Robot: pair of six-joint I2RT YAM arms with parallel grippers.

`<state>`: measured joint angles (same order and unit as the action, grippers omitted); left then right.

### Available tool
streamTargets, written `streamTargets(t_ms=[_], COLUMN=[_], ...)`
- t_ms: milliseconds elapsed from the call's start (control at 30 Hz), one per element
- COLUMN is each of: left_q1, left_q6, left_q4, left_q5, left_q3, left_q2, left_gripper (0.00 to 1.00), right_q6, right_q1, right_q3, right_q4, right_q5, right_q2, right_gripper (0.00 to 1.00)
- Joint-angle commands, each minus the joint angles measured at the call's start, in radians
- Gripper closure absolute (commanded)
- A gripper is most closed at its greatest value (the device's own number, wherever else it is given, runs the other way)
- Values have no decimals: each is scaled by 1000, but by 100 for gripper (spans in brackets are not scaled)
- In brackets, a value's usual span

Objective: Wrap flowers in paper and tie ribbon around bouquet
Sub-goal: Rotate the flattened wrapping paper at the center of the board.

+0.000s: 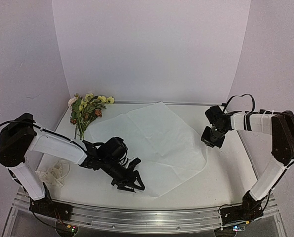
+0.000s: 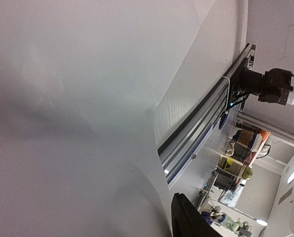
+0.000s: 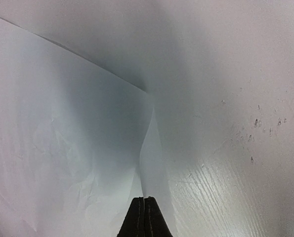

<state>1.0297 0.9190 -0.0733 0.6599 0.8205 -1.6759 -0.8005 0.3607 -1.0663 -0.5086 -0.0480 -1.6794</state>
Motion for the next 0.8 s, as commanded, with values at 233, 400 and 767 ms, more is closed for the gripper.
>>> streamTargets(t_ms=[233, 400, 767], left_q1=[-26, -107, -541], left_q6=[-89, -104, -221], left_q4=[-152, -214, -383], left_q5=[-90, -131, -380], left_q3=[50, 11, 24], left_q2=[222, 309, 359], left_gripper=[34, 28, 31], right_q6=[240, 344, 492], right_q1=[-81, -91, -154], right_q3=[-103, -136, -269], right_q4=[-131, -142, -175], right_q5=[-114, -149, -212], right_q2=[-45, -42, -116], right_gripper=[100, 100, 100])
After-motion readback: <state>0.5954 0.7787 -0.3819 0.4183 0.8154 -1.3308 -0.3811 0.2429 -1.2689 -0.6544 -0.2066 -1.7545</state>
